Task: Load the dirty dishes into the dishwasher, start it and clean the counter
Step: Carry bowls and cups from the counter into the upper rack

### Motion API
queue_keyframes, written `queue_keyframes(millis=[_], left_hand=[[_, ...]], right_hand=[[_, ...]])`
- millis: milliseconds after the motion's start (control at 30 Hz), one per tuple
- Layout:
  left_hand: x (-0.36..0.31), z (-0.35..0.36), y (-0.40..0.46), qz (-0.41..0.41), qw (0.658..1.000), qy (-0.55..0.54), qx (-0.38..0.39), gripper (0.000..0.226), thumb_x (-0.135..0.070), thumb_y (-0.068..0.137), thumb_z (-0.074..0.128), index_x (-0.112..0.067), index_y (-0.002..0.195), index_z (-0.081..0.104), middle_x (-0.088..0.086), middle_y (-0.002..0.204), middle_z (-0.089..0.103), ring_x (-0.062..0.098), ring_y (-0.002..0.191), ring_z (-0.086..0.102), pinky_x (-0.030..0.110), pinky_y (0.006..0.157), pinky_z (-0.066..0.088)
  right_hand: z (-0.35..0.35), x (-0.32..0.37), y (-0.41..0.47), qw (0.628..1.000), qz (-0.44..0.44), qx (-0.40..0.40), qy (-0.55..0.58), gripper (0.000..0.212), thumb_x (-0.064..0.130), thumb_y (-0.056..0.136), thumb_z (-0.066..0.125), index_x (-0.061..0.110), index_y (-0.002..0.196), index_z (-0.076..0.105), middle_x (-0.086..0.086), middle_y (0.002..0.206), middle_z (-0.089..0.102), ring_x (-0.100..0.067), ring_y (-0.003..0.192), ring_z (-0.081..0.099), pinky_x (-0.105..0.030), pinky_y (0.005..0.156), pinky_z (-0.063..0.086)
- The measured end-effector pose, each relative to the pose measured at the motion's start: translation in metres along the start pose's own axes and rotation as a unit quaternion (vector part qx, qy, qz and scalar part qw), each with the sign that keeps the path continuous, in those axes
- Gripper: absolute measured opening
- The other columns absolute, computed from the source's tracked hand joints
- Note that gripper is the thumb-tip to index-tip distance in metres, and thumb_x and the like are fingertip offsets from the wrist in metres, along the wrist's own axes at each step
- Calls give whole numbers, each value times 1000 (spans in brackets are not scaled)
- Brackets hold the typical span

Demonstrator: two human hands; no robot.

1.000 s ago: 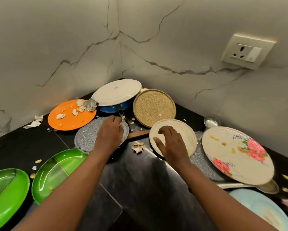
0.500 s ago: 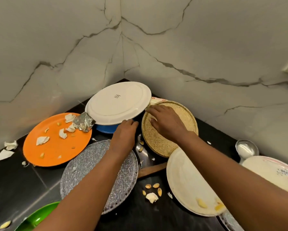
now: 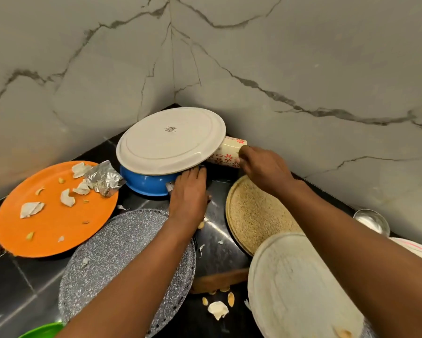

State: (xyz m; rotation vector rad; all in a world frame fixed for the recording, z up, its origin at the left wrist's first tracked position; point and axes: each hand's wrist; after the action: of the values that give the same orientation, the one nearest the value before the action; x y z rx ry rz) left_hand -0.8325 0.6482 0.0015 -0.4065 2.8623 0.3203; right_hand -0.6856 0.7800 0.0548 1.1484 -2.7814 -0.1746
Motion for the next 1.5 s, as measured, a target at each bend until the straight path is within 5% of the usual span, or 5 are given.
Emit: queue_keyframes(millis=[167,333,767,1067,1500], left_hand=[[-3,3,6,39,997,23,62,68,-17,81,71,-9,140,39,9,148,39,26,132,39,36,102,36],[-10,1,13,35,993,43,101,41,-3,89,58,-8,129,50,8,139,46,23,130,39,37,93,47],[-38,-20,6,46,978,127,156,29,3,92,47,-3,119,56,15,120,56,30,113,53,37,86,47],[-58,-39,-47,-2,998,-33,60,17,-17,97,45,-7,107,52,17,106,62,37,100,57,41,79,43],[-95,-69,-164,-8,999,-31,-32,19,-23,95,51,-7,104,55,15,105,64,35,99,57,40,77,43]], right_hand=[[5,-2,14,997,28,-61,-27,59,44,83,69,11,127,48,-13,124,50,-27,107,50,-34,84,40],[22,13,43,997,-22,71,-20,117,60,67,77,6,150,16,-17,150,32,-34,140,27,-44,115,22],[-25,-31,-2,984,150,10,97,86,47,67,81,16,131,32,-9,121,54,-28,102,57,-35,74,47],[-46,-12,-101,883,227,-148,384,89,32,68,87,26,133,26,-3,126,51,-22,113,54,-35,85,52],[-79,21,-266,859,176,-191,441,88,28,66,88,24,131,28,3,126,50,-16,113,54,-35,91,51]])
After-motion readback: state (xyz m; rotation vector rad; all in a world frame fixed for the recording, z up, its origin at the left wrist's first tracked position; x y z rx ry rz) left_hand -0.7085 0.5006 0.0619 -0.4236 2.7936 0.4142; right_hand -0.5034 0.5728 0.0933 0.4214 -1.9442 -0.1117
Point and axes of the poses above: each hand's wrist, its own y-axis towards the middle knuckle, its own z-axis out of the palm, x = y × z
